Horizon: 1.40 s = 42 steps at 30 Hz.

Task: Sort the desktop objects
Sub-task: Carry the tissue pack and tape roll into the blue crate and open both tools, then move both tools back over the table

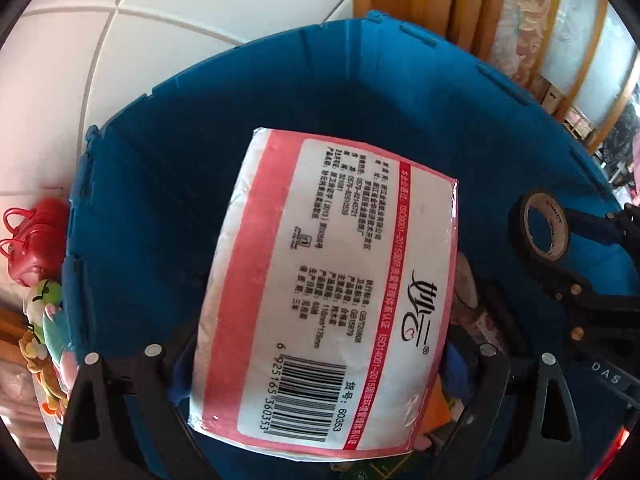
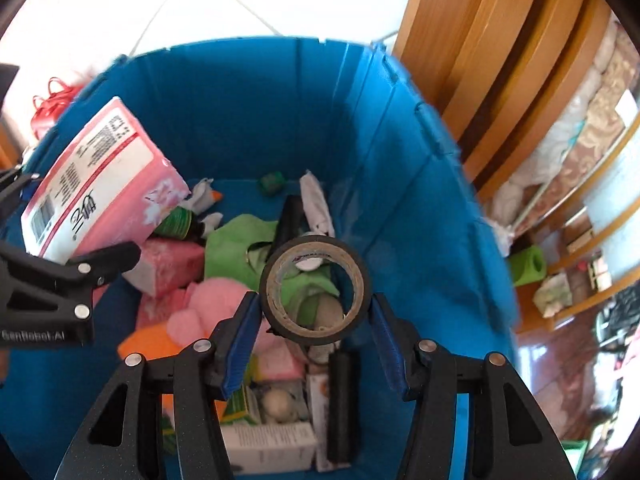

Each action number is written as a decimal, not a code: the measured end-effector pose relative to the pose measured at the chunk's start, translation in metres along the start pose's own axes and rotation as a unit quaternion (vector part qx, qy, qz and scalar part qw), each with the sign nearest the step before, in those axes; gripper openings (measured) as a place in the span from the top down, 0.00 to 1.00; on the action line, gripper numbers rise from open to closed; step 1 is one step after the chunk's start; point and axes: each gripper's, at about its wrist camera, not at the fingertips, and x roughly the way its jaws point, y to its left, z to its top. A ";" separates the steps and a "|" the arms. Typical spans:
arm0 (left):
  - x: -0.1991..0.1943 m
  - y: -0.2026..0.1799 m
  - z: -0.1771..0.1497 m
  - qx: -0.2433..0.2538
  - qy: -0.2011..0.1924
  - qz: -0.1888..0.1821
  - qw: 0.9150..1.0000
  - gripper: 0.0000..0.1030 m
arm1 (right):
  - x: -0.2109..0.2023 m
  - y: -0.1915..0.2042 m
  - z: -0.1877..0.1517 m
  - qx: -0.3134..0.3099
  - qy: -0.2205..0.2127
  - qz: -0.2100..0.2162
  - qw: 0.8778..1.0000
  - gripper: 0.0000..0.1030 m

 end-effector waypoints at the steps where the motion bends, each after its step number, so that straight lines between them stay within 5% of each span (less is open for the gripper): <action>1: 0.006 0.002 0.004 -0.008 0.006 0.000 1.000 0.08 | 0.008 0.000 0.004 0.001 0.007 0.003 1.000 0.47; 6: 0.036 0.007 0.012 -0.048 0.027 -0.003 0.998 0.07 | 0.054 0.001 0.013 0.013 0.034 0.000 0.999 0.47; 9: 0.048 0.003 0.011 -0.029 0.054 0.013 0.998 0.07 | 0.074 0.000 0.010 0.029 0.042 0.010 0.999 0.47; 15: 0.030 -0.009 0.007 0.015 -0.011 0.057 0.998 0.07 | 0.081 -0.004 0.009 0.039 0.039 0.012 0.998 0.46; 22: 0.035 -0.007 0.011 0.006 -0.001 0.036 0.999 0.07 | 0.074 0.005 0.008 0.015 0.024 0.004 1.000 0.14; 30: 0.027 -0.001 0.007 -0.010 -0.014 0.039 0.999 0.07 | 0.077 0.011 0.008 -0.009 0.036 -0.011 0.999 0.03; 34: -0.011 0.009 0.002 -0.032 -0.028 -0.014 0.999 0.07 | 0.048 0.014 0.002 -0.021 0.022 -0.007 1.000 0.00; 42: -0.121 0.030 -0.040 -0.037 -0.117 -0.051 0.991 0.07 | -0.066 0.041 -0.022 -0.034 -0.051 0.008 0.998 0.00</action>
